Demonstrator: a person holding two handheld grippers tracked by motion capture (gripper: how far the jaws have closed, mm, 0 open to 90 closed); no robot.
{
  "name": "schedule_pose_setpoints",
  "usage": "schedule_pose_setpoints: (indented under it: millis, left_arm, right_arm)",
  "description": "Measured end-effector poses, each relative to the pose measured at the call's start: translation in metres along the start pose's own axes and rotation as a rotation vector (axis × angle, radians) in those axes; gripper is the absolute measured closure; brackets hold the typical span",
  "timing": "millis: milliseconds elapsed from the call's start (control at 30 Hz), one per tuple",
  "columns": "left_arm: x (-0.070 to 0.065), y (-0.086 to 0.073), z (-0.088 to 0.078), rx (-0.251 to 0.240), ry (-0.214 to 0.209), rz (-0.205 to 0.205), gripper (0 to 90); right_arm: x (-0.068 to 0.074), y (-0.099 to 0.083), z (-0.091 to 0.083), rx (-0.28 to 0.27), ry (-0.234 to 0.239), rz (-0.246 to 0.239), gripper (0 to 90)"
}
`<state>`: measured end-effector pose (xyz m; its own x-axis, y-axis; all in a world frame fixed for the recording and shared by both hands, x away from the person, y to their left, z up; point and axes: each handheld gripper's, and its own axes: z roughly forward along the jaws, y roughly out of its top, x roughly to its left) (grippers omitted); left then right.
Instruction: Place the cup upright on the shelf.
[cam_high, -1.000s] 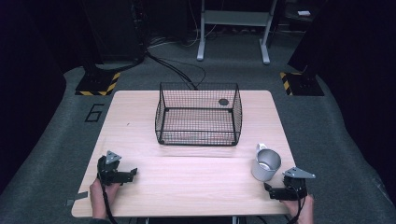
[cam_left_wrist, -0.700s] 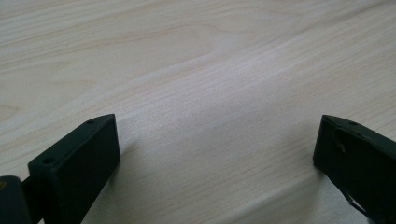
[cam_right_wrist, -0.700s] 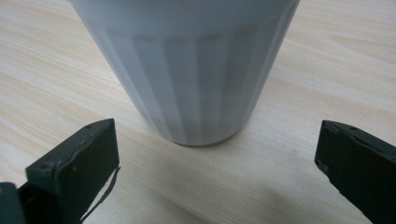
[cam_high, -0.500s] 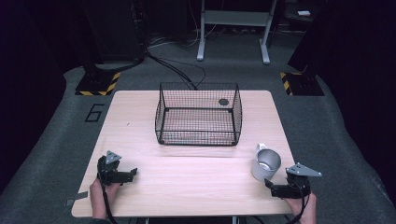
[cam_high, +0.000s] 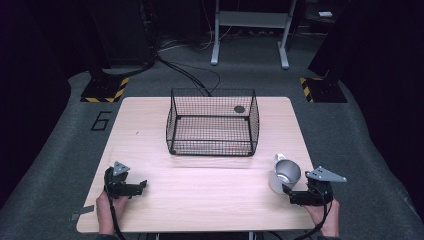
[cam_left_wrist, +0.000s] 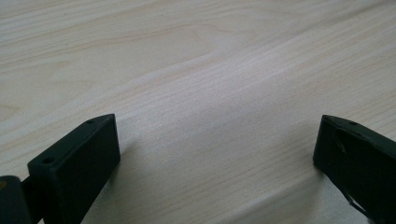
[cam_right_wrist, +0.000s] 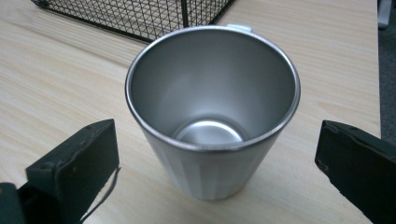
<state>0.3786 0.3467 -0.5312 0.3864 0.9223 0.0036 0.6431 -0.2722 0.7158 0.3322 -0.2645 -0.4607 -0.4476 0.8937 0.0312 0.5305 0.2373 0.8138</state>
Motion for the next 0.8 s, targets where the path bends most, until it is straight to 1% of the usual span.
schedule_pose_setpoints:
  millis: [33, 67, 133, 167, 333, 400, 433, 500, 600, 700, 800]
  left_arm:
    - [0.000, 0.000, 0.000, 0.000, 0.000, -0.001, 0.5]
    - [0.000, 0.000, 0.000, -0.005, 0.002, -0.001, 0.5]
    - [0.000, 0.000, 0.000, -0.002, 0.001, -0.001, 0.5]
    - [0.000, 0.000, 0.000, -0.004, 0.001, -0.001, 0.5]
    - [0.000, 0.000, 0.000, -0.001, 0.000, 0.000, 0.5]
    - [0.000, 0.000, 0.000, 0.000, 0.000, 0.000, 0.5]
    - [0.000, 0.000, 0.000, -0.001, 0.000, 0.000, 0.5]
    - [0.000, 0.000, 0.000, -0.006, 0.002, -0.002, 0.5]
    - [0.000, 0.000, 0.000, -0.004, 0.001, -0.001, 0.5]
    - [0.000, 0.000, 0.001, -0.010, 0.003, -0.003, 0.5]
    - [0.000, 0.000, 0.001, -0.011, 0.003, -0.003, 0.5]
  right_arm:
    - [-0.001, 0.002, 0.001, -0.001, 0.005, -0.008, 0.0]
    - [0.000, 0.004, 0.002, -0.007, 0.000, -0.007, 0.0]
    - [0.000, 0.007, 0.005, -0.012, 0.007, -0.008, 0.0]
    - [0.000, 0.009, 0.005, -0.001, 0.013, -0.014, 0.0]
    - [0.000, 0.014, 0.013, -0.002, 0.018, -0.013, 0.0]
    - [0.000, 0.016, 0.016, -0.005, 0.027, -0.006, 0.0]
    - [-0.001, 0.017, 0.017, -0.011, 0.021, -0.008, 0.0]
    - [-0.001, 0.018, 0.019, -0.001, 0.026, -0.008, 0.0]
    - [-0.001, 0.020, 0.022, 0.000, 0.027, -0.011, 0.0]
    - [-0.001, 0.022, 0.025, 0.014, 0.023, -0.023, 0.0]
    - [-0.001, 0.023, 0.029, 0.018, 0.024, -0.021, 0.0]
